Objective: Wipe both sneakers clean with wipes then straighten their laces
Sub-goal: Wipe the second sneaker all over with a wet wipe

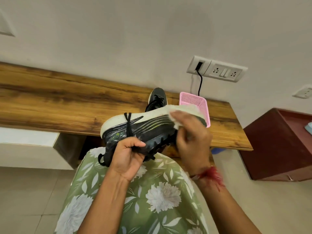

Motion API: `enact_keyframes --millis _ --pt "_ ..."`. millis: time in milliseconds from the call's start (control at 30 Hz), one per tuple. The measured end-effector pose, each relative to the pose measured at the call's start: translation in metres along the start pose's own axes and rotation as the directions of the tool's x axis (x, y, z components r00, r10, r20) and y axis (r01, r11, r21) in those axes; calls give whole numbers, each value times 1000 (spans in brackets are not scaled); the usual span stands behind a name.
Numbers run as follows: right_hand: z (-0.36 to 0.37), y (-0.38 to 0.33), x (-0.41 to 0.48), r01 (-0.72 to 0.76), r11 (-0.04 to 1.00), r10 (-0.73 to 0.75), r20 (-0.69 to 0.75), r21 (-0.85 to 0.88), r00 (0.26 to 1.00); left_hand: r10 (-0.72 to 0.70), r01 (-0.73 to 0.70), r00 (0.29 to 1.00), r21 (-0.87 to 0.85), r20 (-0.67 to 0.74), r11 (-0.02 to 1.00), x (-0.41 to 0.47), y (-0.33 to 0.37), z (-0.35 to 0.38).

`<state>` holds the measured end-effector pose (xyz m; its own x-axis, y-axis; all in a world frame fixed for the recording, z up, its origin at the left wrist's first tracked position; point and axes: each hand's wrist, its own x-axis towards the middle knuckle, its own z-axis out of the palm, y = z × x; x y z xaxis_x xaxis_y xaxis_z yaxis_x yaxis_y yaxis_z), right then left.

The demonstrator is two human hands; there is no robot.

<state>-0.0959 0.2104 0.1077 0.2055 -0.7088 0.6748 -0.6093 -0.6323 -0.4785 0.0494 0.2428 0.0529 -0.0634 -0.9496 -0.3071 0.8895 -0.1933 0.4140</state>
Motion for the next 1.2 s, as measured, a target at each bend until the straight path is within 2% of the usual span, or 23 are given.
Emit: enact_keyframes --millis 67,133,267,367,433,500,533,600,667,800,833,900,967,1000,1133,1200 --pt "-17 20 3 -21 988 1 -133 -151 991 2 -2 1000 -62 15 998 0 1 1" --pt "-24 41 1 -60 964 18 -163 -259 986 16 -14 1000 -92 21 996 -4 4 4" --pt "-13 64 -5 -139 940 110 -110 -310 988 21 -22 1000 -39 -13 999 -9 3 13" --pt "-2 60 -7 -221 944 169 -216 -247 962 0 -1 1000 -16 -30 1000 -7 2 11" --pt "5 49 -9 -121 970 94 -134 -210 986 1 -1 1000 17 -28 1000 -4 2 7" --pt "7 46 -13 56 961 -47 39 -272 998 6 -1 999 93 -53 996 -5 2 8" --pt "4 50 -12 72 955 -58 56 -289 997 10 -2 998 117 -64 993 -5 0 8" --pt "1 57 -7 -75 959 68 -35 -275 997 11 2 997 179 -71 984 -7 -1 12" --pt "3 50 -10 -123 956 115 -48 -265 992 32 -13 996 243 -77 970 -9 -2 17" --pt "16 19 -25 -33 995 53 208 -95 977 69 -16 989 366 -134 930 -12 -2 18" --pt "16 13 -25 -69 997 71 235 -15 969 73 -10 987 404 -140 915 -13 -1 17" --pt "16 2 -17 -249 948 203 225 199 953 73 4 987 475 -142 880 -14 -1 17" --pt "14 -9 -6 -450 806 362 281 385 889 66 8 990 515 -124 857 -17 -1 20" --pt "14 -11 -2 -508 751 397 325 422 858 52 24 991 547 -123 837 -17 -2 22" --pt "17 -14 15 -559 735 364 473 384 803 44 111 978 681 -206 724 -15 -7 21" --pt "20 -7 27 -602 734 389 532 315 752 59 129 974 748 -219 651 -13 -7 16"
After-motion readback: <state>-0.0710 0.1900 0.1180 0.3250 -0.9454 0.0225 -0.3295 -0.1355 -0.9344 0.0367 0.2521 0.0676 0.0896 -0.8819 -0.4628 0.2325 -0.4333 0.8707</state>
